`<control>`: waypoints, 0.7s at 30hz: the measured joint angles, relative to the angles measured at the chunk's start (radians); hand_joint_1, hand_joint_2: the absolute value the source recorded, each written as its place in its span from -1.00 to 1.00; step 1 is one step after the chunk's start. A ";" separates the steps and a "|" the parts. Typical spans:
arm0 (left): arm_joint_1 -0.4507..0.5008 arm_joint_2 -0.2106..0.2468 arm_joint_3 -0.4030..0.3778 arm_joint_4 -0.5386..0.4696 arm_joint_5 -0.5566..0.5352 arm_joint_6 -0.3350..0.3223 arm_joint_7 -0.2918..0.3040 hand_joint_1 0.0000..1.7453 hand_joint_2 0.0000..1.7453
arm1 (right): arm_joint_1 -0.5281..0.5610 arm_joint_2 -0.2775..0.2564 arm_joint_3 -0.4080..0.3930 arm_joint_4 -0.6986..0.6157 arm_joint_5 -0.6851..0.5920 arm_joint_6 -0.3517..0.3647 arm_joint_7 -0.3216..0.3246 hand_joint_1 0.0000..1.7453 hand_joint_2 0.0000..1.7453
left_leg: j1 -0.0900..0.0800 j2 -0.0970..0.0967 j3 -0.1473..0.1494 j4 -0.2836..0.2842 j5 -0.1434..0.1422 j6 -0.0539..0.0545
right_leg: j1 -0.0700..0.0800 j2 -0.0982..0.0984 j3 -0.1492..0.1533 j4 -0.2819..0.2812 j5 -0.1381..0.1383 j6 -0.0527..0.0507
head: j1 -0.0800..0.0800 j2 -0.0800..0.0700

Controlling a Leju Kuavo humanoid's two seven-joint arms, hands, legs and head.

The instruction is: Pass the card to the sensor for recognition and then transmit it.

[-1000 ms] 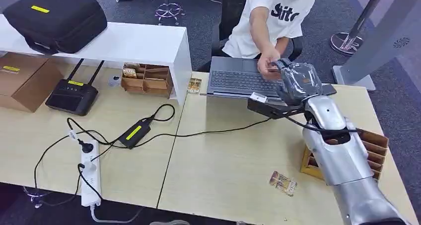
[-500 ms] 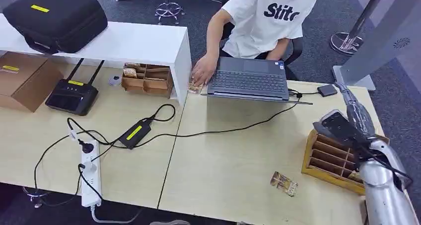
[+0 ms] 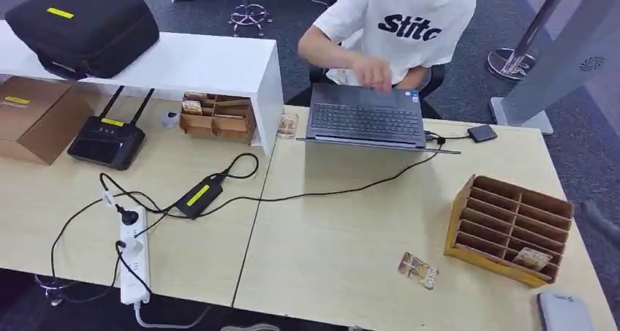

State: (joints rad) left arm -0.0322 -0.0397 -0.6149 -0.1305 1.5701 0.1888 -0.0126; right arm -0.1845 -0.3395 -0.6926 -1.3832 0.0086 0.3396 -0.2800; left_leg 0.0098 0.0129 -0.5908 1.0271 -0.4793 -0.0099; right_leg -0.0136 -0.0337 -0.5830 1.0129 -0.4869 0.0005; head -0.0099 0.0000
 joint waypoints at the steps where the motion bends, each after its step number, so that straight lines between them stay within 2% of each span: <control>1: 0.000 0.000 0.000 0.000 0.000 0.000 0.000 -1.00 1.00 | 0.009 -0.004 -0.063 0.015 -0.037 0.028 -0.007 -1.00 1.00 | 0.000 0.000 0.000 0.000 0.000 0.000 | 0.000 0.000 0.000 0.000 0.000 0.001 | 0.000 0.000; 4: 0.000 0.000 0.002 0.000 0.000 -0.001 0.000 -1.00 1.00 | 0.030 -0.011 -0.181 0.047 -0.071 0.067 -0.017 -1.00 1.00 | 0.000 0.001 0.000 0.000 0.000 0.000 | 0.000 0.001 0.001 0.000 -0.001 0.001 | 0.000 0.000; 7: -0.001 0.000 0.003 0.000 0.000 -0.001 0.000 -1.00 1.00 | 0.037 -0.011 -0.247 0.062 -0.063 0.080 -0.016 -1.00 1.00 | 0.000 0.005 0.001 0.000 -0.001 0.000 | 0.000 0.004 0.000 0.000 -0.001 0.001 | -0.001 0.000; 15: -0.001 0.000 0.004 0.000 0.000 -0.001 0.000 -1.00 1.00 | 0.037 -0.011 -0.313 0.082 -0.071 0.081 -0.013 -1.00 1.00 | 0.000 0.005 0.002 0.000 -0.001 0.000 | 0.000 0.005 0.000 0.001 -0.001 0.001 | 0.000 0.000; 18: -0.001 -0.001 0.004 0.000 0.000 -0.001 0.000 -1.00 1.00 | 0.050 -0.013 -0.353 0.097 -0.150 0.105 -0.008 -1.00 1.00 | 0.000 0.004 0.003 0.000 -0.001 0.000 | 0.000 0.004 0.001 0.000 -0.001 0.001 | 0.000 0.000; 21: 0.001 -0.001 0.004 0.000 0.000 -0.003 -0.002 -1.00 1.00 | 0.077 -0.025 -0.436 0.143 -0.272 0.156 -0.010 -1.00 1.00 | 0.000 0.002 0.002 0.000 -0.001 0.001 | 0.000 0.002 0.002 0.000 -0.002 0.002 | 0.000 0.000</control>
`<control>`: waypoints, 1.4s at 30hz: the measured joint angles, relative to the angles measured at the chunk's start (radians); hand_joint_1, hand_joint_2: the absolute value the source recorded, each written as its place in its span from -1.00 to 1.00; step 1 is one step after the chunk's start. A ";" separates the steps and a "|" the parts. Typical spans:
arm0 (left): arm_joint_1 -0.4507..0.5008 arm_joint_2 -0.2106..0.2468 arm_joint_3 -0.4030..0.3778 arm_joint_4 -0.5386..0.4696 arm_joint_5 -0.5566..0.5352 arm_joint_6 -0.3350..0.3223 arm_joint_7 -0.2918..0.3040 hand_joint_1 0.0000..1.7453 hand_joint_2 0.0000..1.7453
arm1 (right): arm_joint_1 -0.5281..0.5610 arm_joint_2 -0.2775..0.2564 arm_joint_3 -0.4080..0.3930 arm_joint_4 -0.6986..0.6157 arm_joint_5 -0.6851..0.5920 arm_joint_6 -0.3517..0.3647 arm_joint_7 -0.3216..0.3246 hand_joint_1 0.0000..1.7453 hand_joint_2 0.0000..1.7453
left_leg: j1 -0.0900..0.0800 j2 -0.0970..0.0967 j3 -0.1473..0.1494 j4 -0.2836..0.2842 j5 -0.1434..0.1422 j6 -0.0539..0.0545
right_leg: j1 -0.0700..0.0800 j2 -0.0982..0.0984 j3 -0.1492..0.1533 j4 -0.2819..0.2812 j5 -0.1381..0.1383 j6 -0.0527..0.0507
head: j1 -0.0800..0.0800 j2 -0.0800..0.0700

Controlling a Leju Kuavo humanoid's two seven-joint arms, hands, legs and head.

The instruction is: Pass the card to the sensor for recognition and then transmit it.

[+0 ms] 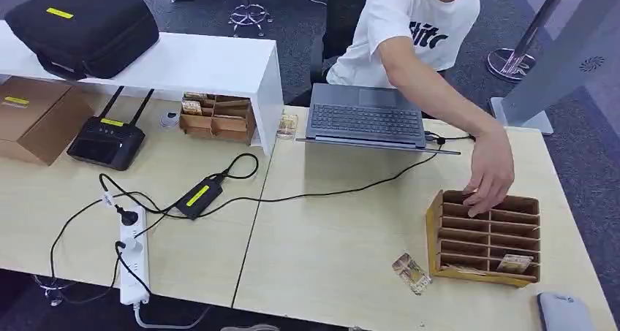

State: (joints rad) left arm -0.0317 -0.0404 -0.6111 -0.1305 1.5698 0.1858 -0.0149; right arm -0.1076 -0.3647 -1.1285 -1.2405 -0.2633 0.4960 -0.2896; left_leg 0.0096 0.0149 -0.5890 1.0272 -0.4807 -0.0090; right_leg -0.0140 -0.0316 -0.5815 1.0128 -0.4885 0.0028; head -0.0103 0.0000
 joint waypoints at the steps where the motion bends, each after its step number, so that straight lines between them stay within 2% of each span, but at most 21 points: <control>1: 0.000 0.000 0.000 0.000 0.000 0.000 -0.001 -1.00 1.00 | 0.007 -0.004 -0.023 0.019 -0.024 0.005 -0.007 -1.00 1.00 | 0.000 0.000 0.000 0.000 0.000 0.000 | 0.000 0.000 0.000 0.000 0.000 0.000 | 0.000 0.000; 4: -0.001 0.000 0.000 0.000 0.000 -0.006 -0.004 -1.00 1.00 | 0.020 -0.016 -0.092 0.114 -0.090 -0.014 -0.048 -1.00 1.00 | 0.000 0.002 0.000 0.000 -0.003 0.000 | 0.000 0.002 0.000 0.000 0.000 0.000 | 0.000 0.000; 7: -0.001 0.000 0.000 0.000 0.000 -0.009 -0.004 -1.00 1.00 | 0.029 -0.019 -0.135 0.217 -0.104 -0.055 -0.100 -1.00 1.00 | 0.000 0.004 0.001 0.000 -0.003 0.000 | 0.000 0.003 0.000 0.000 0.000 0.000 | 0.000 0.000; 10: -0.001 0.000 0.000 0.000 0.000 -0.009 -0.007 -1.00 1.00 | 0.028 -0.013 -0.177 0.349 -0.154 -0.150 -0.074 -1.00 1.00 | 0.001 0.004 0.002 0.000 -0.003 0.000 | 0.001 0.003 0.001 0.000 -0.001 -0.001 | 0.000 0.000; 14: -0.002 -0.001 0.000 0.000 0.000 -0.006 -0.008 -1.00 1.00 | 0.039 0.041 -0.233 0.556 -0.194 -0.142 -0.193 -1.00 1.00 | 0.001 0.004 0.003 -0.001 -0.003 0.000 | 0.002 0.004 0.001 0.000 -0.001 -0.001 | 0.000 0.000; 18: -0.002 -0.002 0.000 0.000 0.000 -0.001 -0.008 -1.00 1.00 | 0.047 0.090 -0.265 0.691 -0.210 -0.137 -0.223 -1.00 1.00 | 0.001 0.005 0.004 -0.001 -0.003 0.000 | 0.001 0.004 0.001 0.001 -0.002 -0.002 | -0.001 0.000; 24: -0.002 -0.002 0.000 0.000 0.000 0.001 -0.008 -1.00 1.00 | 0.045 0.118 -0.293 0.770 -0.226 -0.170 -0.201 -1.00 1.00 | 0.001 0.004 0.004 -0.001 -0.003 0.000 | 0.001 0.004 0.002 0.001 -0.002 -0.002 | 0.000 0.000; 32: -0.002 -0.002 0.002 0.000 0.000 0.006 -0.007 -1.00 1.00 | 0.045 0.169 -0.304 0.809 -0.215 -0.230 -0.180 -1.00 1.00 | 0.001 0.004 0.004 -0.001 -0.003 0.000 | 0.001 0.004 0.002 0.001 -0.002 -0.002 | 0.000 0.000; 38: -0.003 -0.002 0.002 0.000 0.000 0.011 0.002 -1.00 1.00 | 0.045 0.225 -0.304 0.837 -0.164 -0.315 -0.109 -1.00 1.00 | 0.001 0.004 0.004 -0.001 -0.003 -0.001 | 0.001 0.004 0.002 0.001 -0.002 -0.002 | 0.000 0.000; 42: -0.003 0.001 0.002 0.000 0.000 0.011 0.012 -1.00 1.00 | 0.044 0.273 -0.296 0.866 -0.122 -0.402 -0.015 -1.00 1.00 | 0.002 0.004 0.004 -0.001 -0.002 -0.001 | 0.002 0.004 0.002 0.002 -0.002 -0.003 | -0.001 0.000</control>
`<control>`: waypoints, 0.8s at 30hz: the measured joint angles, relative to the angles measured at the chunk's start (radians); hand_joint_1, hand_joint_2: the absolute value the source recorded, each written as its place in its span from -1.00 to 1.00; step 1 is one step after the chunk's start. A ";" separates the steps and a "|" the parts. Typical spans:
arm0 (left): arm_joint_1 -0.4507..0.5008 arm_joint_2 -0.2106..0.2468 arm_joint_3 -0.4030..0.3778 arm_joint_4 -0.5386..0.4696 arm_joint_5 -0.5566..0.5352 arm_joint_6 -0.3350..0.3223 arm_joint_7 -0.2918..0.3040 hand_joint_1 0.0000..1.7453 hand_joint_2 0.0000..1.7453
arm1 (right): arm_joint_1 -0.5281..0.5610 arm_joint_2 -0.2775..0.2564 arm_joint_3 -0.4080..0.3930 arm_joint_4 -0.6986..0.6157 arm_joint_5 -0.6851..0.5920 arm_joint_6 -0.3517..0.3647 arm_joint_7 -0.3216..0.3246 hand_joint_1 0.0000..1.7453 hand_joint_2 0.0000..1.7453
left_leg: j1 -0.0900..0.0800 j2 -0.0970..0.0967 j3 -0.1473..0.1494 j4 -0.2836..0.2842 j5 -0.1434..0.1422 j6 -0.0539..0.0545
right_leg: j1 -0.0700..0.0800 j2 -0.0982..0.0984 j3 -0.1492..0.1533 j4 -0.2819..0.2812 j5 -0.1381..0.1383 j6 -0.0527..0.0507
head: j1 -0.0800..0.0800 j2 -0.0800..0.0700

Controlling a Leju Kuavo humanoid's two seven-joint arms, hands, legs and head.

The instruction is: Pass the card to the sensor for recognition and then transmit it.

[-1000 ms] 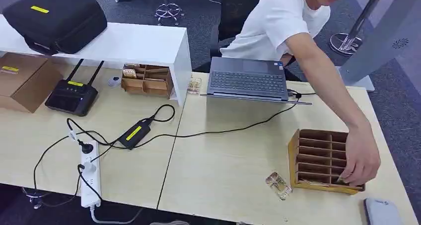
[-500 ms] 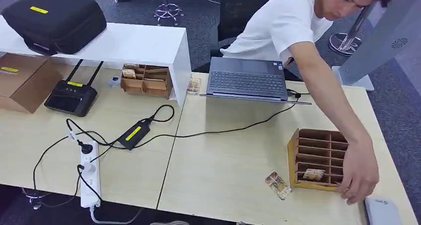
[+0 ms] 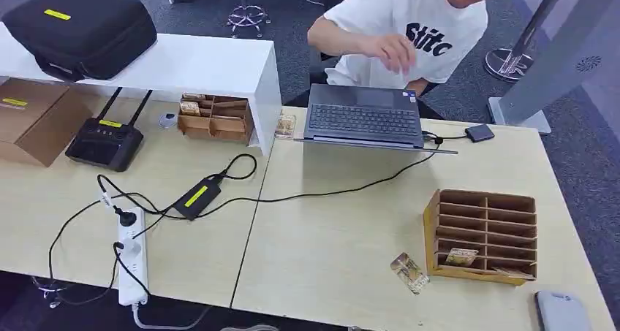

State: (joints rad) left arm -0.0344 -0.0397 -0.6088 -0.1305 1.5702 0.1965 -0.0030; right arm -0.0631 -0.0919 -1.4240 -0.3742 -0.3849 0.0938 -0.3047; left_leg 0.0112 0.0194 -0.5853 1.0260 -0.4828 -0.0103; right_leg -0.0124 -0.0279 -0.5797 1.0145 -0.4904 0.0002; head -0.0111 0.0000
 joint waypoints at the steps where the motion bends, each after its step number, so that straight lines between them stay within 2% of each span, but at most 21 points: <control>1: 0.000 0.000 0.000 0.000 0.000 0.000 0.001 -1.00 1.00 | 0.000 0.016 0.003 0.010 0.013 -0.019 0.024 -1.00 1.00 | 0.000 0.000 0.000 0.000 0.000 0.000 | 0.000 0.000 0.000 0.000 0.000 0.000 | 0.002 0.000; 6: -0.001 0.004 0.000 0.000 0.000 0.005 0.011 -1.00 1.00 | 0.000 0.066 0.056 0.047 0.120 -0.086 0.173 -1.00 1.00 | 0.000 0.000 0.000 0.000 0.001 -0.001 | 0.000 0.000 0.000 0.000 0.000 0.000 | 0.002 0.000; 12: -0.001 0.005 0.000 0.000 -0.003 0.014 0.017 -1.00 1.00 | 0.002 0.098 0.184 0.073 0.309 -0.085 0.295 -1.00 1.00 | 0.000 0.000 0.000 0.000 0.001 -0.001 | -0.001 0.000 0.000 0.000 0.000 0.000 | 0.001 0.000; 19: -0.001 0.010 0.000 0.000 -0.010 0.013 0.024 -1.00 1.00 | 0.025 0.102 0.358 0.081 0.496 0.000 0.329 -1.00 1.00 | 0.000 0.000 0.000 0.000 0.001 -0.001 | -0.001 0.000 0.000 0.000 0.000 0.000 | 0.001 0.000; 21: -0.001 0.011 0.000 0.000 -0.011 0.010 0.029 -1.00 1.00 | 0.034 0.102 0.409 0.081 0.546 0.002 0.334 -1.00 1.00 | 0.000 0.000 0.000 0.000 0.001 -0.001 | -0.001 0.000 0.000 0.000 0.000 0.000 | 0.001 0.000; 22: -0.002 0.012 0.000 0.000 -0.011 0.010 0.030 -1.00 1.00 | 0.037 0.102 0.430 0.081 0.562 -0.019 0.334 -1.00 1.00 | 0.000 0.000 0.000 0.000 0.001 -0.001 | -0.001 0.000 0.000 0.000 0.000 0.000 | 0.001 0.000; 24: -0.002 0.012 0.000 0.000 -0.010 0.016 0.030 -1.00 1.00 | 0.038 0.103 0.449 0.079 0.574 -0.121 0.335 -1.00 1.00 | -0.001 0.000 0.000 0.000 0.001 -0.001 | -0.001 0.000 0.000 0.000 0.000 0.000 | 0.000 0.000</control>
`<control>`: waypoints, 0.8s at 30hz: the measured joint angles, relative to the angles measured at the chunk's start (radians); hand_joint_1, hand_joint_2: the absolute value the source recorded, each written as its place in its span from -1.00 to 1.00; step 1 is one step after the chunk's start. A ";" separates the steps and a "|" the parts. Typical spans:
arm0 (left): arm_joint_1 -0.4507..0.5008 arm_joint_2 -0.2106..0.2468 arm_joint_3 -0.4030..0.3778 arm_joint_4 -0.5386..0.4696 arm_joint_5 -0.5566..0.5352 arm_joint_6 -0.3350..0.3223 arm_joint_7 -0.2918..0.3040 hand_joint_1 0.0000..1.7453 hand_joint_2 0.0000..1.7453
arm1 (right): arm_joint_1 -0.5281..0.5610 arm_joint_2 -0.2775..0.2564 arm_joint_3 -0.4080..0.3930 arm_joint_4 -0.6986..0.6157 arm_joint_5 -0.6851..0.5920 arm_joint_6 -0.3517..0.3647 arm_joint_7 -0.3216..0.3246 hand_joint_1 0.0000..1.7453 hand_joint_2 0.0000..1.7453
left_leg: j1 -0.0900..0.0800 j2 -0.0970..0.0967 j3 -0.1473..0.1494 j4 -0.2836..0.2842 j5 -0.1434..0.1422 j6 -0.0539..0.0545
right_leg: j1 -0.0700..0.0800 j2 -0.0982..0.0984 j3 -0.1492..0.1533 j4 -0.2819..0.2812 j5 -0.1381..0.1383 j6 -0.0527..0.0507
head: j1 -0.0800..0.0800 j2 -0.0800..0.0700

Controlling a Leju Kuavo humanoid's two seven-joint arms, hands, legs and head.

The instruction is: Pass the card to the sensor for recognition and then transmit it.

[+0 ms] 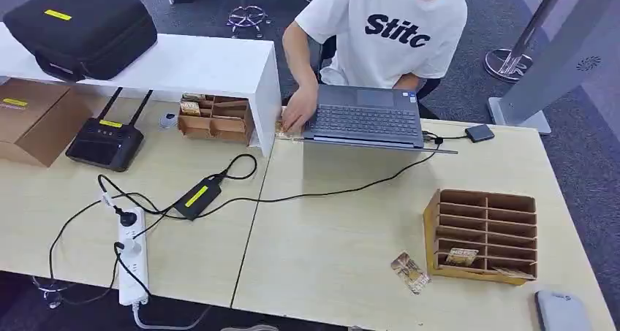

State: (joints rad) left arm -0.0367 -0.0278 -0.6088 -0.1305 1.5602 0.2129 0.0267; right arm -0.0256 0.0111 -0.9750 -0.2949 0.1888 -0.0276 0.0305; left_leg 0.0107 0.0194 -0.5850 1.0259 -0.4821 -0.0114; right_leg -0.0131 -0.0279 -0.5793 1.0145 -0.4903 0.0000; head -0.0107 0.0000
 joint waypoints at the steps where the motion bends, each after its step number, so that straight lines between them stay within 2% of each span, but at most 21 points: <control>1: 0.000 0.000 0.000 0.000 0.002 0.004 0.000 -1.00 1.00 | -0.001 0.000 0.000 -0.002 -0.001 -0.050 -0.003 -1.00 1.00 | 0.000 0.000 0.000 0.000 0.000 0.000 | 0.000 0.000 0.000 0.000 0.000 0.000 | 0.000 0.000; 5: -0.001 -0.008 0.002 0.000 0.008 0.025 -0.013 -1.00 1.00 | -0.012 0.007 -0.024 -0.037 -0.071 -0.283 -0.074 -1.00 1.00 | 0.000 0.000 0.000 0.000 0.000 0.000 | 0.000 0.000 0.000 0.000 0.000 0.000 | 0.000 0.000; 6: -0.001 -0.012 0.006 0.000 0.008 0.029 -0.015 -1.00 1.00 | -0.018 0.010 -0.039 -0.046 -0.084 -0.319 -0.092 -1.00 1.00 | 0.000 0.000 0.000 0.000 0.000 0.000 | 0.000 0.000 0.000 0.000 0.000 0.000 | 0.001 0.000; 14: -0.001 -0.021 0.015 0.000 0.009 0.030 -0.020 -1.00 1.00 | -0.035 0.028 -0.087 -0.078 -0.092 -0.340 -0.110 -1.00 1.00 | 0.000 0.000 0.001 0.000 0.000 0.000 | 0.000 0.000 0.001 0.000 0.000 0.000 | 0.000 0.000; 16: -0.001 -0.021 0.015 0.000 0.009 0.030 -0.020 -1.00 1.00 | -0.037 0.030 -0.093 -0.080 -0.084 -0.318 -0.113 -1.00 1.00 | 0.000 0.000 0.001 0.000 0.000 0.000 | 0.000 0.000 0.001 0.000 0.000 0.000 | 0.000 0.000; 20: -0.001 -0.019 0.015 0.000 0.000 0.020 -0.010 -1.00 1.00 | -0.034 0.030 -0.074 -0.060 0.025 -0.095 -0.046 -1.00 1.00 | 0.000 0.000 0.001 0.000 0.000 0.000 | 0.000 0.000 0.000 0.000 0.000 0.000 | 0.001 0.000; 24: -0.001 -0.012 0.015 0.000 -0.011 0.011 0.000 -1.00 1.00 | -0.027 0.030 -0.030 -0.036 0.125 0.006 -0.022 -1.00 1.00 | 0.000 0.000 0.001 0.000 0.000 0.000 | 0.000 0.000 0.001 0.000 0.000 0.000 | 0.000 0.000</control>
State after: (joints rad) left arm -0.0373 -0.0401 -0.5940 -0.1305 1.5496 0.2240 0.0267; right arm -0.0529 0.0412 -1.0053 -0.3308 0.3140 -0.0220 0.0084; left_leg 0.0109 0.0196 -0.5845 1.0260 -0.4820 -0.0114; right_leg -0.0129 -0.0278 -0.5788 1.0145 -0.4902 0.0001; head -0.0103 0.0000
